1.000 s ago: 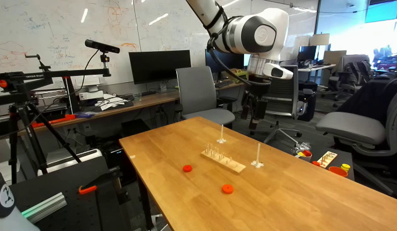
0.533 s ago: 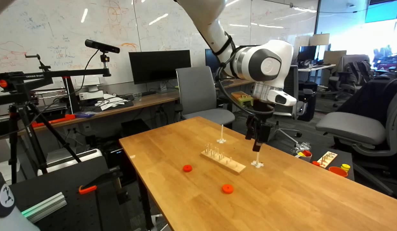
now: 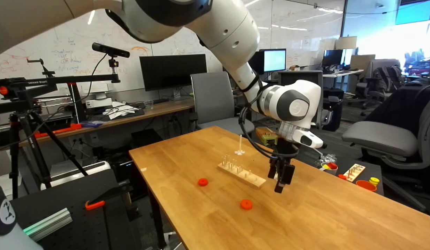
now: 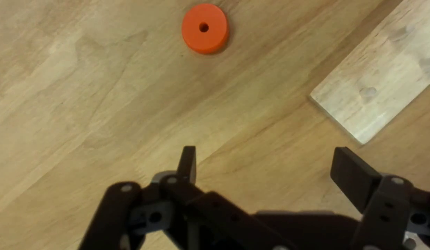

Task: Take the orange ring and put it on the object

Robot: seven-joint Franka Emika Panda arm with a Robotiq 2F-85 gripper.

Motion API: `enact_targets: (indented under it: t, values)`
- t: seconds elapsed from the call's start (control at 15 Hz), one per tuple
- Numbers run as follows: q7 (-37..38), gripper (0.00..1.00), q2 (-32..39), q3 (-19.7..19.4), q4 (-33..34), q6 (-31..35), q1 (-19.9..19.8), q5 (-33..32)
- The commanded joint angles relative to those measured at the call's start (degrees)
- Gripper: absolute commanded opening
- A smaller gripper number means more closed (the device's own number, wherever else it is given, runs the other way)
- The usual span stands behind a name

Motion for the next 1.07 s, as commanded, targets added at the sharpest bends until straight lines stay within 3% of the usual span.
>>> enact_targets:
  t: [0.0,0.6,1.0]
  values:
    - [0.47,1.00,4.17,-0.44,5.62,-4.76,-0.06,-0.54]
    - [-6.77,1.00,2.89,-0.53,-0.33,-7.74,-2.20,-2.11]
    - [-16.17,1.00,-0.41,-0.70,-9.28,-0.39,-1.51,-6.30]
